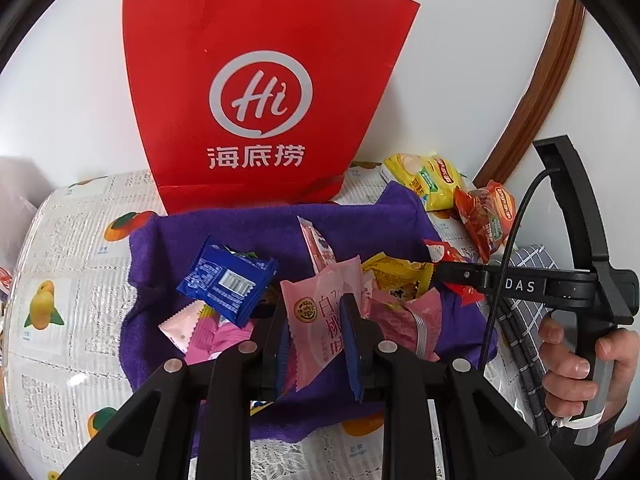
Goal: Organize snacks
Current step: 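Lower both packets onto the towel and open both tools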
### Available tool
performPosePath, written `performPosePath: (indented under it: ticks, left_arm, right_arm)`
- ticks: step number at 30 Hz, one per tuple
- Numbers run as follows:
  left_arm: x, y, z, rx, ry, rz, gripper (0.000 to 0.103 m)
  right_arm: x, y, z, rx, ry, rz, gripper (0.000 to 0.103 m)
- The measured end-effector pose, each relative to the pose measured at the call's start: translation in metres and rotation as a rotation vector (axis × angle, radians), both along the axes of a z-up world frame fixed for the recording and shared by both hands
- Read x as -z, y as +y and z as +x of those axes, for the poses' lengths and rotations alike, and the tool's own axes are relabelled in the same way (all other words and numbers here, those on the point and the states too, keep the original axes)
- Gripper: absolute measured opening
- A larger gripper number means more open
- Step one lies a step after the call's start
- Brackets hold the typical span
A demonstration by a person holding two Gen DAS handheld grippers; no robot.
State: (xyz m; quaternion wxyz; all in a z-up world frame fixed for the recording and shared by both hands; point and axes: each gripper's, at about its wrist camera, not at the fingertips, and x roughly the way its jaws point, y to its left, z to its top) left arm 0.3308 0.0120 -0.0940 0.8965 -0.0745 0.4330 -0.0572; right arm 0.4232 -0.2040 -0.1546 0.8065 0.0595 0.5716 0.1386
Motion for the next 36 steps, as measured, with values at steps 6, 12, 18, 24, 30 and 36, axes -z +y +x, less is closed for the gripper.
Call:
performPosePath:
  ticks: [6,12,18,24,30,36]
  left_arm:
    - [0.004,-0.006,0.002,0.012,0.016,0.009,0.022]
    - [0.006,-0.009,0.004,0.011,0.031,0.023,0.022]
    - [0.009,-0.008,0.006,0.009,0.045,0.026,0.022]
    - [0.010,-0.007,0.007,0.007,0.057,0.019,0.022]
    - [0.014,-0.008,0.009,0.011,0.070,0.021,0.022]
    - [0.018,-0.013,0.011,0.025,0.081,0.022,0.022]
  right_arm:
    - [-0.003,-0.003,0.001,0.005,0.001,0.008,0.043]
    - [-0.012,-0.003,-0.002,0.001,0.003,0.017,0.043]
    - [-0.026,0.002,-0.008,-0.013,-0.028,0.029,0.048]
    - [-0.037,0.007,-0.014,-0.030,-0.051,0.039,0.047]
    - [-0.039,0.010,-0.015,-0.038,-0.055,0.044,0.048]
    - [-0.041,0.008,-0.015,-0.032,-0.052,0.056,0.048]
